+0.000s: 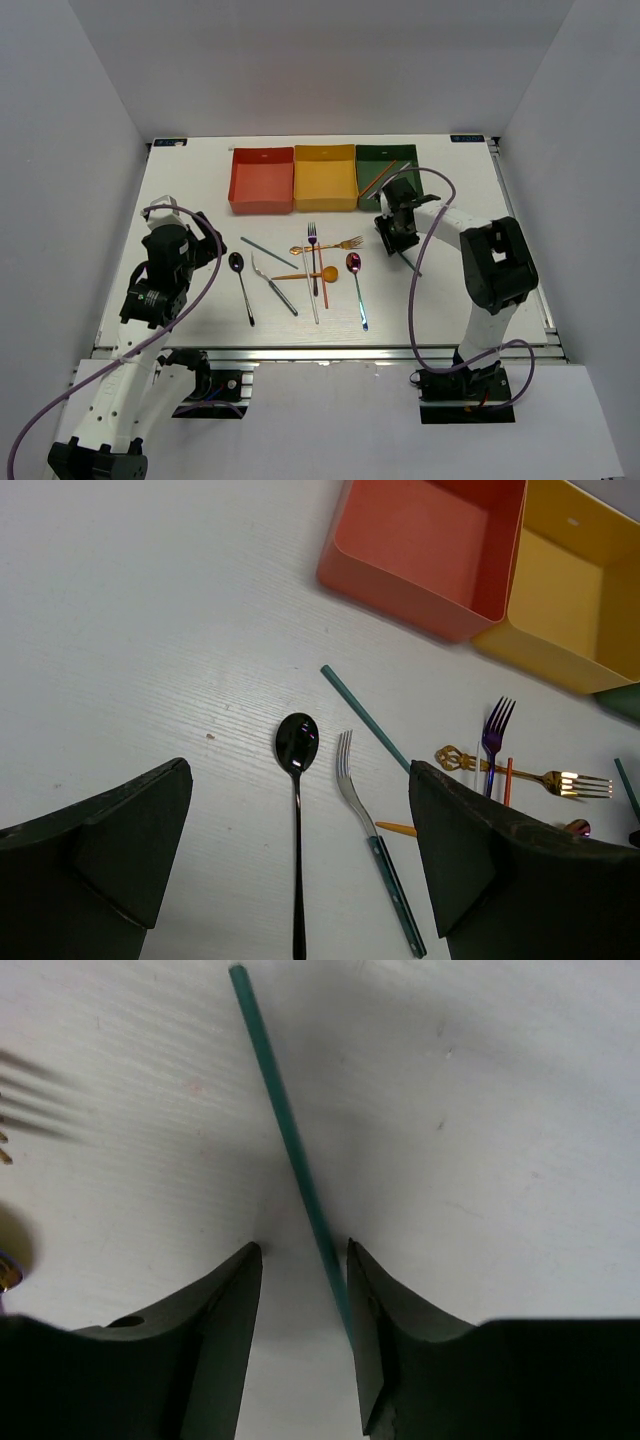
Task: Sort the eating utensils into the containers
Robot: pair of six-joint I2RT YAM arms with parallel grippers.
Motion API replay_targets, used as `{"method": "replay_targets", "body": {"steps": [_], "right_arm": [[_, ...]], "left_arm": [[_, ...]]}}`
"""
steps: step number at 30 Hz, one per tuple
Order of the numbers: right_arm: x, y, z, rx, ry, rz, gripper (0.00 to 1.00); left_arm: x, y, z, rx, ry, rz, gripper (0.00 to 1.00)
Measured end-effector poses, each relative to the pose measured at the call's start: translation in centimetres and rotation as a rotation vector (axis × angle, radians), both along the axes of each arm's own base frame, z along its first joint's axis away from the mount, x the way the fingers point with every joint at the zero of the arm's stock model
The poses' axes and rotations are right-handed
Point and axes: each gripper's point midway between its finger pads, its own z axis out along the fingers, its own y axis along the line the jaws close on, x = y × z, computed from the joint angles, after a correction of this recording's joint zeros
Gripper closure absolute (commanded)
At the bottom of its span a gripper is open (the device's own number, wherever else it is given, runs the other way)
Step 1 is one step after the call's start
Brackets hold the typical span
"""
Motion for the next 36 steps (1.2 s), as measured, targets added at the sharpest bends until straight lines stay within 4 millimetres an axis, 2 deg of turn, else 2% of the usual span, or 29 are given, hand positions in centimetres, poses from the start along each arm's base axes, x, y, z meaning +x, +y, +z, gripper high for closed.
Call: {"method": "replay_targets", "body": {"steps": [1, 2, 4, 6, 13, 17, 20, 23, 25, 26, 28, 30, 33, 36], "right_arm": [[0.0, 0.1, -0.1, 0.003, 0.01, 0.002, 0.59], [0.1, 0.2, -0.2, 0.007, 0.009, -0.001, 0.71], [0.1, 0.4, -0.3, 0.013, 0.013, -0.007, 0.83], [0.0, 0.6, -0.4, 0.021, 0.013, -0.014, 1.0], [-1.0, 0.6, -0.3, 0.075, -0.004, -0.049, 1.0], [-4.1, 0.9, 0.2, 0.141, 0.058, -0.025, 1.0], [-6.2, 3.0, 2.4, 0.284, 0.094, 0.068, 1.0], [-5.9, 5.8, 6.3, 0.446, 0.042, 0.167, 1.0], [-4.2, 7.5, 9.0, 0.536, -0.006, 0.186, 1.0], [-2.7, 8.1, 10.2, 0.575, -0.032, 0.173, 1.0], [1.4, 8.7, 12.4, 0.661, -0.083, 0.095, 1.0], [6.0, 8.4, 13.7, 0.753, -0.135, -0.026, 1.0], [11.5, 6.9, 13.5, 0.881, -0.164, -0.26, 1.0], [15.0, 5.6, 11.9, 0.968, -0.147, -0.479, 1.0]], "left_arm": [[0.0, 0.0, 0.0, 0.0, 0.0, 0.0, 0.02], [0.0, 0.0, 0.0, 0.0, 0.0, 0.0, 0.02], [0.0, 0.0, 0.0, 0.0, -0.001, 0.0, 0.02], [0.0, 0.0, 0.0, 0.0, 0.0, 0.0, 0.02], [0.0, -0.3, 0.0, -0.003, 0.0, -0.012, 0.02], [0.0, -0.4, 0.0, -0.005, -0.001, -0.017, 0.02], [-0.1, -0.5, 0.1, -0.007, -0.003, -0.022, 0.02], [-0.1, -0.6, 0.1, -0.008, -0.002, -0.026, 0.02], [-0.1, -0.6, 0.1, -0.008, -0.002, -0.028, 0.02], [-0.1, -0.6, 0.1, -0.008, -0.002, -0.028, 0.02], [-0.1, -0.6, 0.1, -0.008, -0.002, -0.028, 0.02], [-0.1, -0.6, 0.1, -0.008, -0.002, -0.028, 0.02], [-0.1, -0.6, 0.1, -0.008, -0.002, -0.027, 0.02], [0.0, -0.6, 0.0, -0.007, 0.002, -0.027, 0.02]]}}
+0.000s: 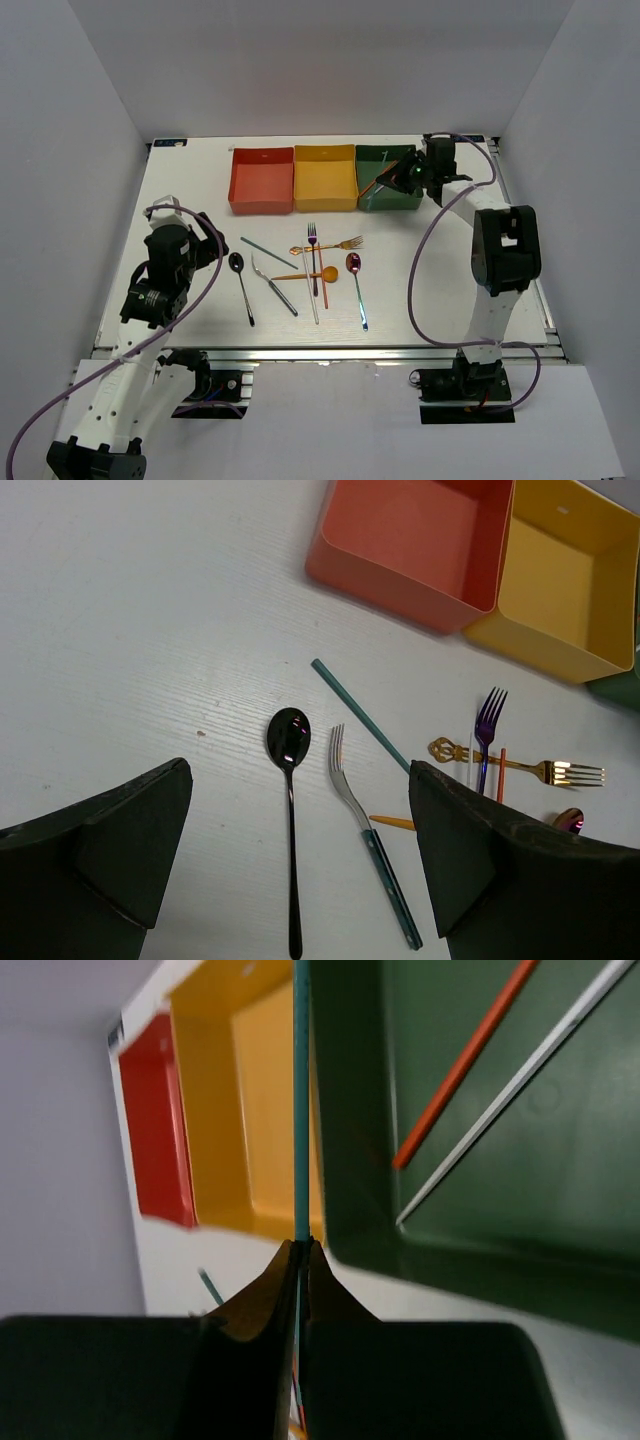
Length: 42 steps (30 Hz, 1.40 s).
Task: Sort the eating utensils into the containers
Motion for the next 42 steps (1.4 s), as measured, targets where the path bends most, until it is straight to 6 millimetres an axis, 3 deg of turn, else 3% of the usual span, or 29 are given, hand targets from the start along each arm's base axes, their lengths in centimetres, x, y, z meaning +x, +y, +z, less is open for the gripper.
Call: {"method": "replay_targets", "body": {"steps": [5, 12, 15, 18, 22, 23, 24, 25, 26, 27, 30, 32, 34, 37, 40, 42], "right_arm": [[3.1, -0.5, -1.7, 0.104, 0.104, -0.216, 1.0], [5.7, -2.2, -0.8, 0.132, 0.106, -0.42, 1.0], [6.3, -3.0, -1.1, 0.103, 0.107, -0.468, 0.94], [6.8, -3.7, -1.7, 0.064, 0.107, -0.502, 0.75], [6.8, -4.4, -2.5, 0.004, 0.126, -0.522, 0.62], [6.8, -4.6, -2.4, -0.01, 0.125, -0.524, 0.46], [6.9, -4.7, -2.3, -0.02, 0.122, -0.526, 0.43], [7.0, -4.9, -2.1, -0.031, 0.116, -0.526, 0.32], [7.0, -4.9, -2.0, -0.043, 0.113, -0.524, 0.27], [7.0, -5.0, -1.9, -0.056, 0.113, -0.521, 0.22], [7.1, -5.3, -1.0, -0.101, 0.087, -0.507, 0.21], [6.6, -5.4, -0.6, -0.157, 0.07, -0.493, 0.11], [5.8, -5.6, 0.4, -0.256, 0.039, -0.475, 0.11], [3.8, -3.7, 3.3, -0.406, -0.053, -0.411, 0.11], [-0.7, 0.3, 6.8, -0.463, -0.167, -0.283, 0.11], [-5.2, 2.7, 7.9, -0.472, -0.219, -0.182, 0.11]], "left_arm": [[0.1, 0.0, -0.2, 0.002, 0.008, 0.002, 0.02], [0.2, 0.0, -0.5, 0.005, 0.02, 0.001, 0.02], [0.2, 0.0, -0.6, 0.006, 0.024, 0.001, 0.02], [0.2, 0.0, -0.6, 0.006, 0.025, 0.0, 0.02], [0.2, 0.0, -0.6, 0.009, 0.025, -0.002, 0.02], [0.2, 0.0, -0.6, 0.009, 0.025, -0.001, 0.02], [0.2, 0.0, -0.6, 0.009, 0.025, -0.001, 0.02], [0.2, 0.0, -0.6, 0.009, 0.025, -0.002, 0.02], [0.2, 0.0, -0.6, 0.008, 0.025, -0.001, 0.02], [0.2, 0.0, -0.6, 0.009, 0.025, -0.001, 0.02], [0.2, 0.0, -0.6, 0.009, 0.025, -0.002, 0.02], [0.2, 0.0, -0.6, 0.009, 0.025, -0.001, 0.02], [0.2, 0.0, -0.6, 0.009, 0.025, -0.001, 0.02], [0.2, 0.0, -0.6, 0.009, 0.025, 0.001, 0.02], [0.2, 0.1, -0.7, 0.013, 0.027, 0.007, 0.02], [0.2, 0.2, -0.7, 0.015, 0.029, 0.011, 0.02]]}}
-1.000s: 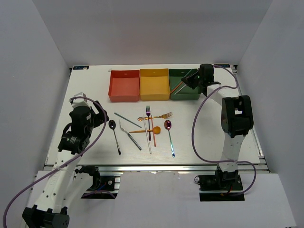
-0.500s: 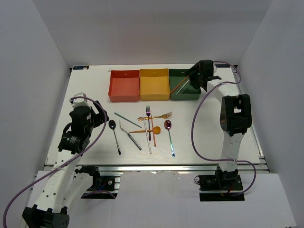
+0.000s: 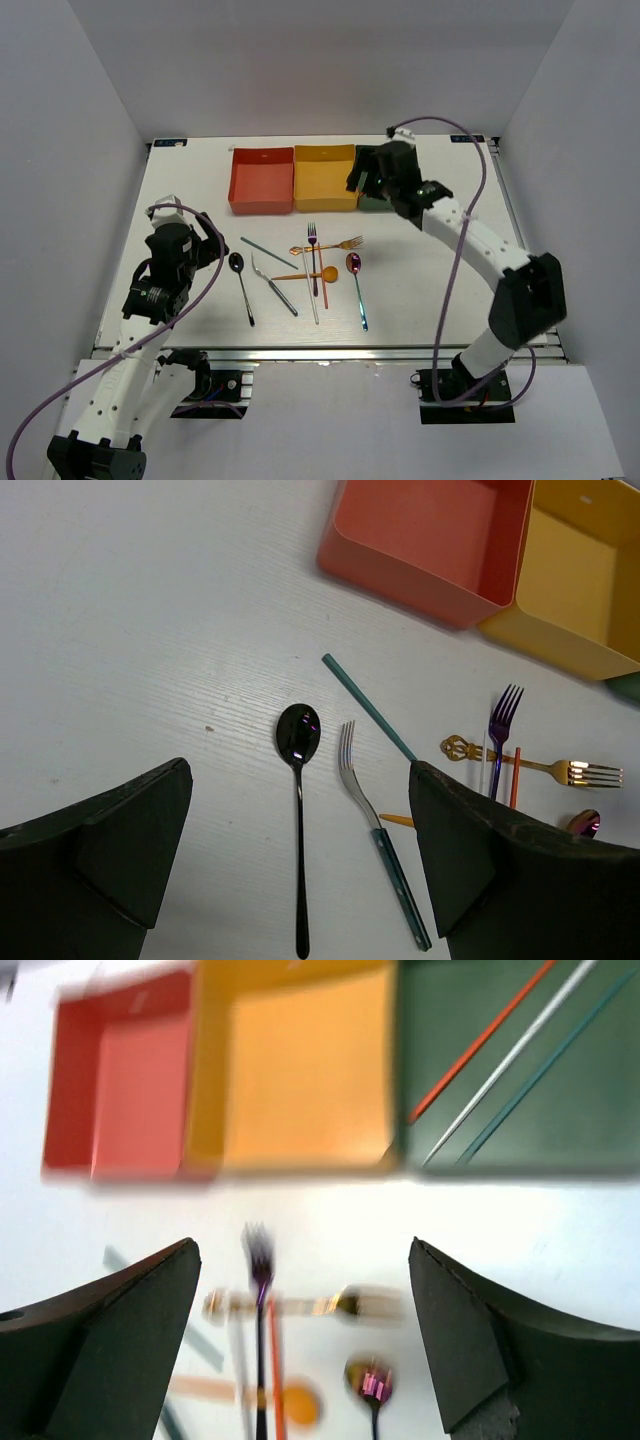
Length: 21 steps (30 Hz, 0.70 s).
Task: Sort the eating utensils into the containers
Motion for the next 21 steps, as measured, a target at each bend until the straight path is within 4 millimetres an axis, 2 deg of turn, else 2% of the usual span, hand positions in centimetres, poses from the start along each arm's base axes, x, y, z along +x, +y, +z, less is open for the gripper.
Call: {"method": "replay_targets", "body": {"steps": [3, 5, 7, 11, 12, 14, 17, 21], "right_arm": [[-6.1, 3.4, 0.0, -0.029, -0.02, 0.133, 0.2], [-8.6, 5.5, -1.1, -0.063, -0.008, 0.197, 0.31], [-10.7, 8.0, -3.0, -0.1, 0.021, 0.261, 0.39], [-14.2, 12.3, -8.2, -0.185, 0.106, 0.38, 0.45], [-14.8, 12.7, -9.2, -0.211, 0.13, 0.394, 0.46], [-15.5, 14.7, -12.0, -0.266, 0.178, 0.435, 0.47], [-15.7, 16.0, -15.1, -0.327, 0.23, 0.454, 0.49], [-15.6, 15.9, -17.0, -0.376, 0.266, 0.447, 0.55]], "left_arm": [[0.0, 0.1, -0.1, 0.004, 0.003, 0.008, 0.02], [0.0, 0.3, -0.1, 0.004, 0.002, 0.015, 0.02], [0.0, 0.4, 0.0, 0.005, 0.001, 0.021, 0.02], [0.0, 0.5, 0.0, 0.008, -0.001, 0.029, 0.02], [-0.1, 0.5, 0.0, 0.008, -0.001, 0.03, 0.02], [-0.1, 0.5, 0.0, 0.009, -0.002, 0.031, 0.02], [-0.1, 0.6, 0.0, 0.009, -0.002, 0.033, 0.02], [-0.1, 0.6, 0.1, 0.009, -0.006, 0.033, 0.02]]}}
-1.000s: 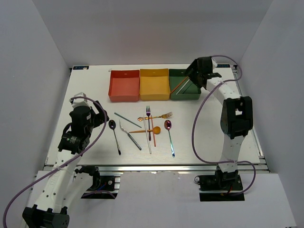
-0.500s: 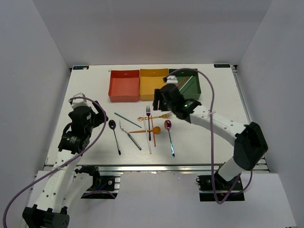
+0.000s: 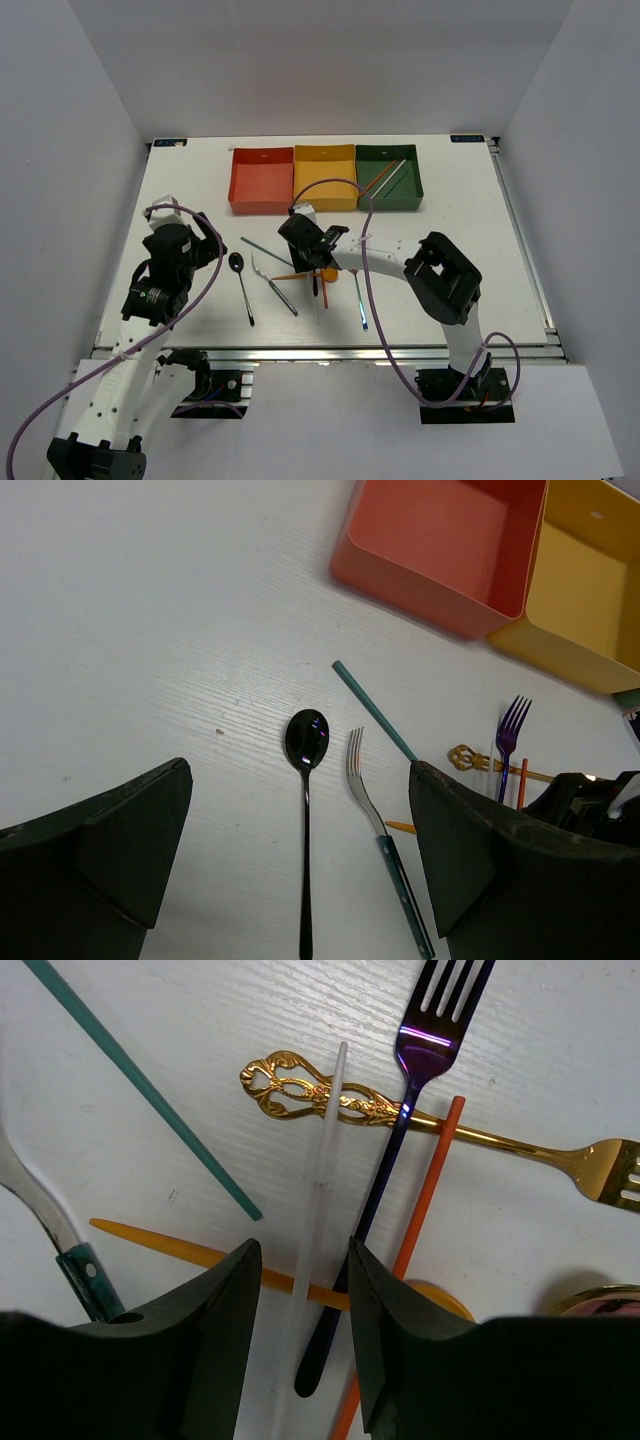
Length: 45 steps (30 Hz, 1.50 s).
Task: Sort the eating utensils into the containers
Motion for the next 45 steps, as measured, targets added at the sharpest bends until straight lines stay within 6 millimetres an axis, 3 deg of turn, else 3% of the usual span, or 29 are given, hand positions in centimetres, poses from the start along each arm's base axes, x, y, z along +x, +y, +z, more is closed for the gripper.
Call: {"method": "replay_targets", "body": {"steps": [8, 21, 25, 32, 38, 42, 45], "right_arm": [[0.0, -0.2, -0.3, -0.016, 0.006, 0.001, 0.68], [-0.1, -0.1, -2.1, -0.044, 0.033, 0.008, 0.76], [-0.2, 0.0, -2.4, -0.044, 0.041, 0.012, 0.88], [-0.4, 0.3, -2.3, -0.027, 0.05, 0.015, 0.99], [-0.4, 0.7, 0.6, 0.041, 0.023, 0.018, 1.0], [-0.6, 0.8, 4.6, 0.191, 0.003, 0.026, 1.0], [0.5, -0.6, 7.6, 0.34, 0.003, 0.001, 1.0]], "left_arm": [[0.0, 0.0, 0.0, 0.0, -0.002, -0.001, 0.02], [-0.1, 0.0, 0.1, -0.001, -0.005, -0.001, 0.02], [0.0, 0.0, 0.1, -0.001, -0.006, -0.001, 0.02], [-0.1, 0.0, 0.2, -0.001, -0.007, -0.001, 0.02], [-0.1, 0.0, 0.2, -0.001, -0.007, -0.001, 0.02], [-0.1, 0.0, 0.2, -0.002, -0.007, -0.001, 0.02], [-0.1, 0.0, 0.2, -0.002, -0.007, -0.001, 0.02]]}}
